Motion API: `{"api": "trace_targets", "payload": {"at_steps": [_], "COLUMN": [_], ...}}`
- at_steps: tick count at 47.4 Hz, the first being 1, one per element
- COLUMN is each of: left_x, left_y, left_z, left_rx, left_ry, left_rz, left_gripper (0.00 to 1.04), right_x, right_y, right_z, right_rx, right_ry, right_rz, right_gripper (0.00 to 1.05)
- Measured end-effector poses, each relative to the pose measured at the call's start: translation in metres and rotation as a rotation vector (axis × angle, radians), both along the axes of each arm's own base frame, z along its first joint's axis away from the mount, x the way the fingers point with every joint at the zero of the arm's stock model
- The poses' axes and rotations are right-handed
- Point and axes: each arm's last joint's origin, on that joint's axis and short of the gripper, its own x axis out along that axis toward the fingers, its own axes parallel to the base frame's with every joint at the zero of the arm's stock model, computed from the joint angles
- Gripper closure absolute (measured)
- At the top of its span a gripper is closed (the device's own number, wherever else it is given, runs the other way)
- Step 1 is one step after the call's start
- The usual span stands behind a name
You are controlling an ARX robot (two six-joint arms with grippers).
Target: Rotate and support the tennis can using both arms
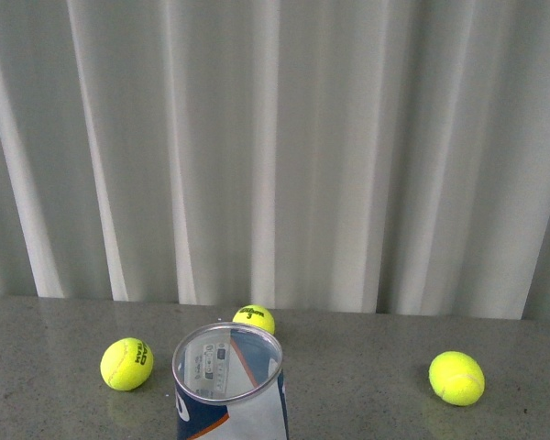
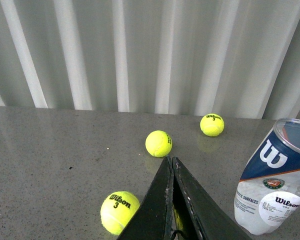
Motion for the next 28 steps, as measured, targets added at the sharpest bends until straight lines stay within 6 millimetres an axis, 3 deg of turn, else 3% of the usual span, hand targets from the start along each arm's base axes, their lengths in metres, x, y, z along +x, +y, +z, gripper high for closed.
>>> {"api": "trace_targets", "payload": {"at_steps": [2, 8, 28], "left_x": [0.0, 0.0, 0.0], "left_y": [0.0, 0.0, 0.0], "left_z": [0.0, 0.0, 0.0], "left_rx": [0.0, 0.0, 0.0], "left_ry": [0.0, 0.0, 0.0], "left_rz": [0.0, 0.0, 0.0], "left_gripper": [0.98, 0.7, 0.06], "right_x": [0.0, 0.0, 0.0], "right_y": [0.0, 0.0, 0.0], "right_z": [0.0, 0.0, 0.0], "right_rx": [0.0, 0.0, 0.0], "right_ry": [0.0, 0.0, 0.0], "right_rz": [0.001, 0.001, 0.001], "right_gripper": [0.07, 0.07, 0.07]}}
